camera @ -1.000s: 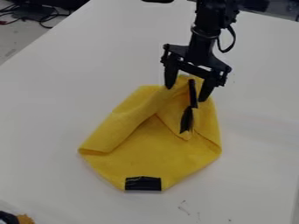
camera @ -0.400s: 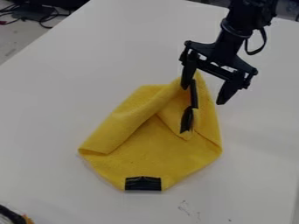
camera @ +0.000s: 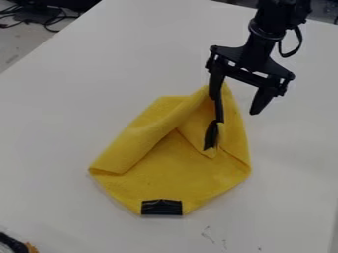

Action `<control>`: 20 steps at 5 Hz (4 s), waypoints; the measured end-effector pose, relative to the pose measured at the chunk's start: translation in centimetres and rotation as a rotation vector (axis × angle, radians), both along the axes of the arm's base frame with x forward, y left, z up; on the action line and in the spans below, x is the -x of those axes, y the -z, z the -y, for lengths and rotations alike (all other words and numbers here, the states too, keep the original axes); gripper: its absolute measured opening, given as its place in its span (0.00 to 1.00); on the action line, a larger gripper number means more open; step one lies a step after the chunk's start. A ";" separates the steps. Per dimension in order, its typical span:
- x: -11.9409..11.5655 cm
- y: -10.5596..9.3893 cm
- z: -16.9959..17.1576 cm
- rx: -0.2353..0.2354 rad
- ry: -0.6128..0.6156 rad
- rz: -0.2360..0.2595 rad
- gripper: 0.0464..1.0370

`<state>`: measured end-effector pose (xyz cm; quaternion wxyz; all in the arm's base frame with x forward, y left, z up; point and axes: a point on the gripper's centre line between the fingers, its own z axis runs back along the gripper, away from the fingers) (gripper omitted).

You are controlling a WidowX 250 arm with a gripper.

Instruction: Move the cloth from left to right

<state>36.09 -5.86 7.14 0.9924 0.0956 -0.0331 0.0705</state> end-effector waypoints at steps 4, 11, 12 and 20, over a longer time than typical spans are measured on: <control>-0.2 2.9 -1.6 0.075 -0.001 -0.006 0.90; -1.8 -1.0 2.4 0.015 0.071 0.016 0.04; -2.1 0.3 4.1 0.036 0.080 -0.005 0.06; 2.9 -0.4 3.0 -0.034 -0.060 0.111 0.96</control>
